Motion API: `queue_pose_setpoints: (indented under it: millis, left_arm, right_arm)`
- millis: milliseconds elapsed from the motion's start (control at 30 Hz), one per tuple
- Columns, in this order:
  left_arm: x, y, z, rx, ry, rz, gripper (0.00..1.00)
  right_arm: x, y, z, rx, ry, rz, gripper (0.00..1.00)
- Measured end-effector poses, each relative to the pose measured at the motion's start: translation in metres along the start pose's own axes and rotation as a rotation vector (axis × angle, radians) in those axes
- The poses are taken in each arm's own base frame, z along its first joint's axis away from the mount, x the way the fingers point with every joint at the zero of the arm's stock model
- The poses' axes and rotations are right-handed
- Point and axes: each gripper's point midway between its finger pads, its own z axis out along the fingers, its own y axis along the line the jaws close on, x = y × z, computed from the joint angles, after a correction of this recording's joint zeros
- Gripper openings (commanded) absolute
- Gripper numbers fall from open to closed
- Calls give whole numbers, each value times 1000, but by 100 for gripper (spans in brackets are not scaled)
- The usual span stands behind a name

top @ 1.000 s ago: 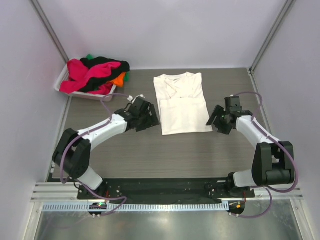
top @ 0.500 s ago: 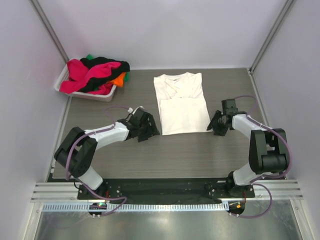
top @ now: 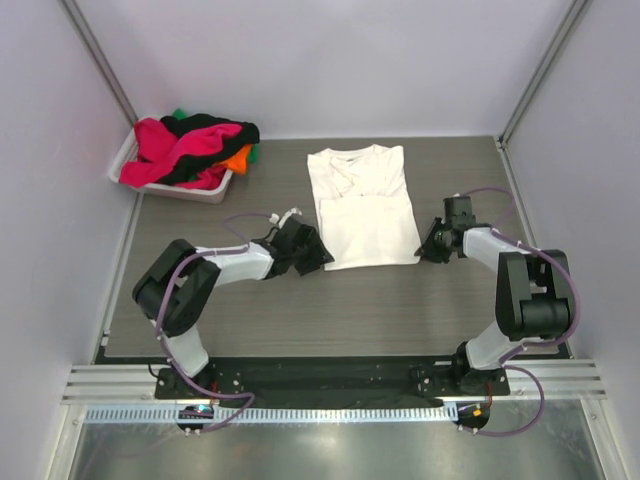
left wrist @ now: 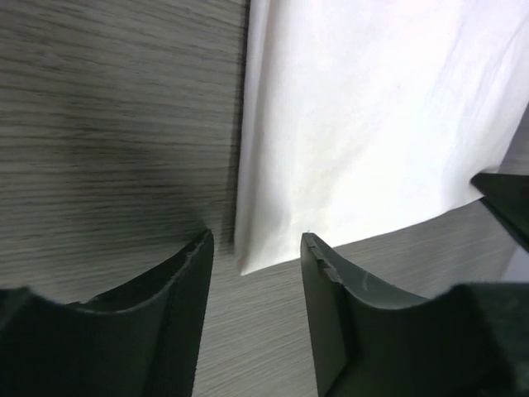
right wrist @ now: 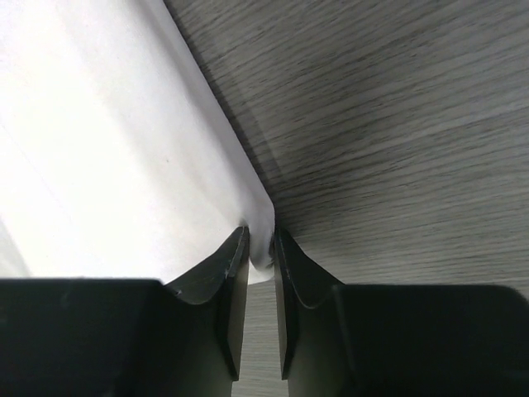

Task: Fold and stack the t-shirts
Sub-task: Fold the tshirt

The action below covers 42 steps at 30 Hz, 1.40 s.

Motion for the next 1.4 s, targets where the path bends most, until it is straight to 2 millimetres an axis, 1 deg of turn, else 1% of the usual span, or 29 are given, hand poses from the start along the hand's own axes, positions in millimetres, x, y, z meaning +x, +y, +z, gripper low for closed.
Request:
queue_pose_setpoints:
  millis: [33, 67, 133, 200, 233, 267, 300, 333, 367, 433, 500, 567, 600, 633, 700, 733, 767, 867, 933, 967, 1000, 1067, 1200, 1267, 1300, 1333, 1400]
  left_arm:
    - [-1, -2, 3, 4, -3, -2, 45]
    - [-1, -3, 6, 9, -4, -7, 39]
    - [-1, -4, 9, 17, -5, -13, 36]
    - [0, -5, 11, 21, -4, -23, 30]
    - [1, -6, 12, 22, -3, -26, 26]
    - [1, -5, 13, 21, -2, -27, 22]
    - [2, -5, 13, 18, -2, -24, 11]
    - [3, -4, 13, 15, -1, -26, 6]
    - [4, -3, 14, 11, -1, -27, 0]
    - [4, -3, 15, 10, -1, -27, 0]
    - [5, -2, 15, 8, -2, -28, 0]
    - [5, -2, 12, 6, -4, -31, 0]
    - [7, 3, 11, -9, 0, -36, 0]
    - [8, 2, 7, -7, 0, -36, 0]
    - [17, 5, -6, -20, 10, -30, 0]
    - [21, 4, -15, -22, 13, -24, 0]
    - [26, 2, -27, -20, 17, -23, 0]
    - [38, -12, -61, 11, 16, -10, 0]
    - [46, -22, -85, 38, 12, -3, 0]
    - [50, -26, -99, 51, 11, -2, 0]
    - [53, -27, -107, 56, 10, -5, 0]
    - [62, -26, -130, 59, 14, -10, 0]
    - [70, -21, -161, 57, 18, -31, 0]
    - [65, -16, -174, 45, -2, -44, 0]
    - [62, -16, -178, 39, -13, -50, 0]
    - [57, -16, -183, 33, -31, -53, 0]
    - [45, -22, -191, 27, -72, -55, 0]
  right_arm:
    - [0, 0, 0, -1, 0, 0, 22]
    - [0, 0, 1, -3, 0, 0, 21]
    - [0, 1, 1, -6, -2, 0, 19]
    - [0, 1, 2, -10, -2, 1, 17]
    - [0, 1, 2, -10, -2, 0, 14]
    - [0, 1, 2, -11, -2, 1, 14]
    - [0, 1, 2, -12, -3, 1, 13]
    - [0, 1, 3, -13, -3, 2, 10]
    - [0, 1, 2, -15, -5, 2, 9]
    - [0, 1, 2, -21, -9, 9, 4]
    - [1, 0, 1, -26, -17, 13, 1]
    - [4, -1, -1, -29, -17, 20, 1]
    - [8, -2, -3, -26, -9, 26, 1]
    - [15, -5, -7, -21, 5, 33, 1]
    - [28, -11, -16, -8, 28, 46, 1]
    - [41, -16, -25, 3, 52, 56, 1]
    - [49, -19, -32, 8, 65, 62, 1]
    - [72, -26, -62, 10, 83, 94, 1]
    - [79, -24, -79, -6, 75, 109, 1]
    - [80, -22, -88, -21, 65, 116, 1]
    - [83, -19, -97, -39, 54, 123, 1]
    - [86, -14, -118, -81, 22, 138, 1]
    - [93, -9, -151, -113, 8, 166, 1]
    - [91, -3, -165, -128, 12, 170, 1]
    - [86, 3, -172, -140, 10, 168, 1]
    - [81, 9, -179, -149, 8, 165, 1]
    - [70, 19, -186, -161, 4, 156, 1]
